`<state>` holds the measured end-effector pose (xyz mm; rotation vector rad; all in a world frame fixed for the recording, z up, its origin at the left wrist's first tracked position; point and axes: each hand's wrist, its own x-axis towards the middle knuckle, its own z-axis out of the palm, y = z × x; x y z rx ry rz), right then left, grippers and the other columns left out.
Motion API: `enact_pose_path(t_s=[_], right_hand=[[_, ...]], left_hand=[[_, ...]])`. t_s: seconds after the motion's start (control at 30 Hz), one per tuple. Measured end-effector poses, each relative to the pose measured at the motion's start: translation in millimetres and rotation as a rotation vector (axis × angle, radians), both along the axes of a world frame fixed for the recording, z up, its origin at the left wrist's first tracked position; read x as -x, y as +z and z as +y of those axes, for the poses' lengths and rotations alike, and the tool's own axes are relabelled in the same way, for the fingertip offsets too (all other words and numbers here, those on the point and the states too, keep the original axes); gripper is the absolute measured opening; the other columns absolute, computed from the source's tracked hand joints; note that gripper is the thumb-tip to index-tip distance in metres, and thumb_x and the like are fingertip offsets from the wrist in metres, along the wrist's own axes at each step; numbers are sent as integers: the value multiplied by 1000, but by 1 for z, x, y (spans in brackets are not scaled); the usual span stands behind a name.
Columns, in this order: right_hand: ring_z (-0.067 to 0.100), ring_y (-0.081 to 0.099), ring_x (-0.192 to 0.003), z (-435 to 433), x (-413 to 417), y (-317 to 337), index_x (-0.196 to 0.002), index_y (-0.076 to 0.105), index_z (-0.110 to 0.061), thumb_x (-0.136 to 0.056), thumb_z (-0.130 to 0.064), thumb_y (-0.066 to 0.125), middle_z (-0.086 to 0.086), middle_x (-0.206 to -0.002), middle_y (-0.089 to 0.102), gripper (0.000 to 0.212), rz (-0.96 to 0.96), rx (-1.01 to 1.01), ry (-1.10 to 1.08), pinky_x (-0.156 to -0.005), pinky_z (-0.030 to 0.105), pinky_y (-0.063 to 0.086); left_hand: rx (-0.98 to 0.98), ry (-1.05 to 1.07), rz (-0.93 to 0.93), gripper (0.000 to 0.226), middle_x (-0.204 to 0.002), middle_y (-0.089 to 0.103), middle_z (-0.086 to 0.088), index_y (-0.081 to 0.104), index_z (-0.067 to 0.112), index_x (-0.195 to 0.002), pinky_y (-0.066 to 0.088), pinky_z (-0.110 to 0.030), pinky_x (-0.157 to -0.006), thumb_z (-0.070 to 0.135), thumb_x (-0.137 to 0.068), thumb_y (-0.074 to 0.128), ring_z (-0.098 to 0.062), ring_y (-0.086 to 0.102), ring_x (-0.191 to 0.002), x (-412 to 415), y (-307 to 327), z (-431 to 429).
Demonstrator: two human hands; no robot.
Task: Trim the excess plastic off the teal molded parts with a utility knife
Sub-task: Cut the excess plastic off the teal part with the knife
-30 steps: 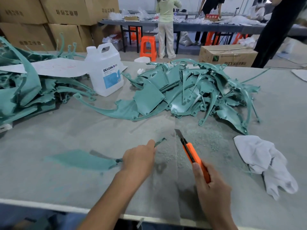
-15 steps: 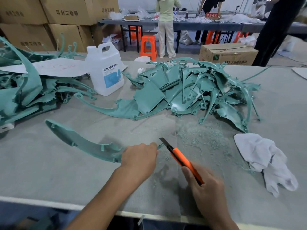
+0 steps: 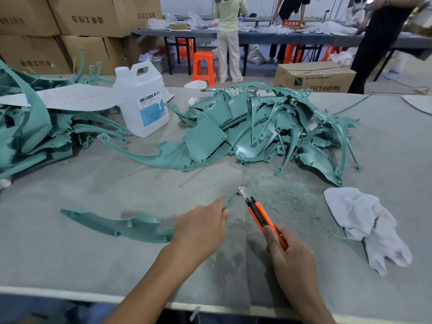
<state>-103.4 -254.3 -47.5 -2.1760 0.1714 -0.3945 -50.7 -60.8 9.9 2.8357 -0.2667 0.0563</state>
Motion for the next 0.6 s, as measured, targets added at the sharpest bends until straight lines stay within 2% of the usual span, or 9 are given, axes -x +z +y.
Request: enact_pose_path(t_s=[0.07,0.13,0.2,0.27,0.37,0.43,0.53,0.57,0.6], right_hand=[[4,60,-59,1,-1,1,-88,63,-49,-89,-65,47,-12,-66,66,22,26,-1,6,-58,28,47],[6,59,-54,2,1,6,-89,64,-49,-86,-76,45,-12,-67,67,33,37,-100,19,-53,28,47],[10,52,-44,5,2,16,-91,66,-39,-76,-82,52,-4,-61,63,48,43,-416,25,-42,25,40],[12,43,-44,5,-1,26,-87,65,-31,-67,-81,67,-1,-58,50,54,85,-730,75,-38,22,34],[11,36,-48,8,-9,37,-96,64,-22,-73,-49,83,2,-64,45,41,101,-924,185,-38,21,30],[13,45,-48,10,-12,40,-99,62,-15,-82,-21,79,7,-70,54,24,78,-950,172,-37,22,32],[22,65,-60,11,-15,42,-103,58,-7,-91,2,65,9,-79,66,16,47,-954,89,-38,25,43],[24,68,-62,8,-15,42,-102,58,-7,-92,3,63,7,-79,68,14,44,-960,66,-40,25,47],[23,69,-63,5,-16,41,-100,59,-8,-92,3,61,6,-78,69,13,42,-987,43,-44,24,51]], left_hand=[[104,-18,-19,29,-72,55,5,35,29,-86,36,-36,-59,48,-106,26,-20,50,-62,-1,11,-1],[179,-80,7,30,-69,54,4,35,29,-84,38,-37,-60,48,-106,26,-20,51,-62,-2,23,-2],[176,-175,76,31,-70,51,3,37,27,-87,41,-39,-63,48,-106,25,-23,51,-64,1,31,-6],[117,-263,136,30,-71,47,5,38,27,-90,38,-38,-65,48,-107,24,-23,49,-67,7,32,-15],[15,-340,143,33,-78,52,1,37,26,-91,35,-38,-65,51,-106,21,-26,51,-75,16,26,-27],[-48,-358,85,38,-91,62,-6,44,22,-98,37,-40,-68,51,-106,21,-30,57,-85,19,24,-27],[-86,-344,-136,51,-115,62,0,61,20,-119,41,-38,-91,51,-105,23,-23,54,-108,20,25,-19],[-12,-338,-250,49,-117,62,2,66,19,-114,41,-39,-95,50,-104,29,-21,54,-111,21,25,-14],[101,-335,-387,45,-113,64,3,71,17,-99,42,-40,-95,47,-103,38,-20,56,-108,23,24,-7]])
